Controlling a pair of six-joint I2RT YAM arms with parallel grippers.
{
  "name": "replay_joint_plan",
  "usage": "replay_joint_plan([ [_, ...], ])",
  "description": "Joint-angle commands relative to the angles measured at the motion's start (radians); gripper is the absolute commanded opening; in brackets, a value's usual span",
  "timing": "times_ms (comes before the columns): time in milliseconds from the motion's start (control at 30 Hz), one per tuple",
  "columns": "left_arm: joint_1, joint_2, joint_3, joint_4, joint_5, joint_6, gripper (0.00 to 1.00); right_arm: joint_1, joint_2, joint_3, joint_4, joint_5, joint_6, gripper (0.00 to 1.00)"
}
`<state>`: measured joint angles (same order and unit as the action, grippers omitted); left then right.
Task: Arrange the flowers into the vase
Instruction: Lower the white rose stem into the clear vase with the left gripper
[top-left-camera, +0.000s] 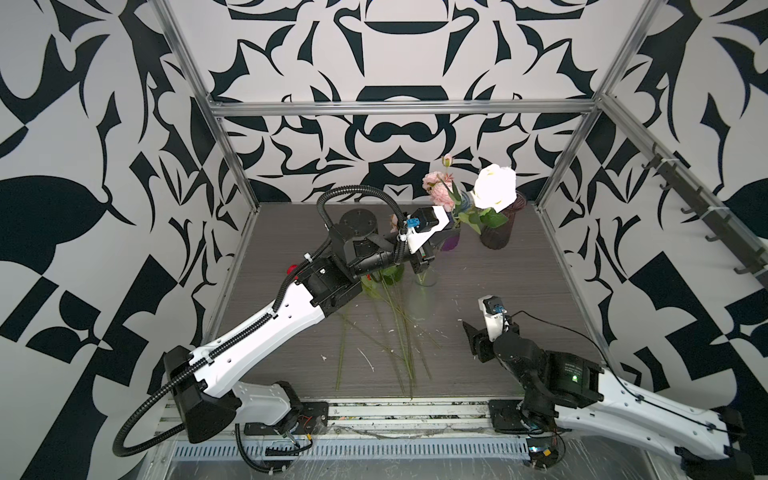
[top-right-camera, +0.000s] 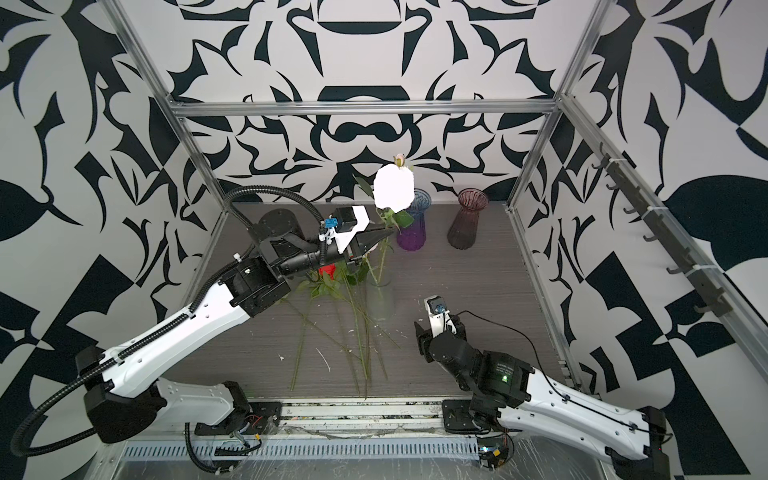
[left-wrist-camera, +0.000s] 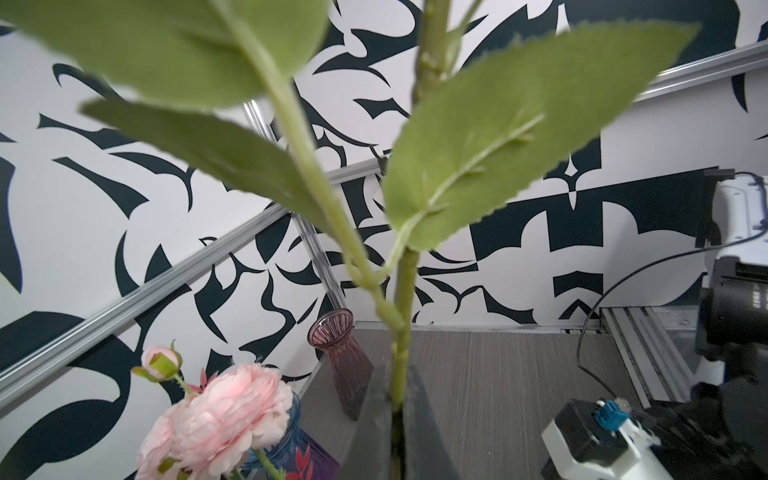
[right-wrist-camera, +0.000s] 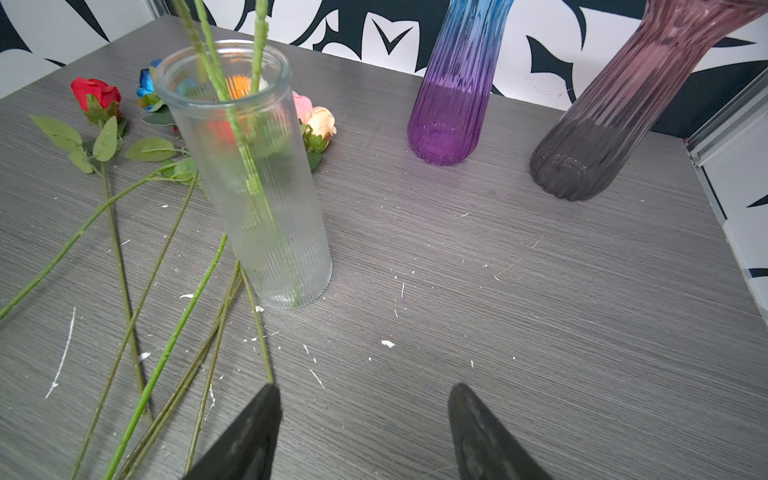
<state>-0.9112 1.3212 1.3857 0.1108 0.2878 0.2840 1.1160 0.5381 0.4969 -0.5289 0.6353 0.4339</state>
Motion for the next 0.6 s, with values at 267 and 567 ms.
replay_joint_plan([
  [267,-0.001,-0.039,-0.162,0.089,-0.030,-0.071,0.00,-0.002,0.000,0.001,0.026,0.010,-0.007,0.67],
  [567,-0.002,-0.039,-0.193,0.087,-0.051,-0.098,0.03,-0.002,-0.002,0.001,0.024,0.013,-0.004,0.68],
])
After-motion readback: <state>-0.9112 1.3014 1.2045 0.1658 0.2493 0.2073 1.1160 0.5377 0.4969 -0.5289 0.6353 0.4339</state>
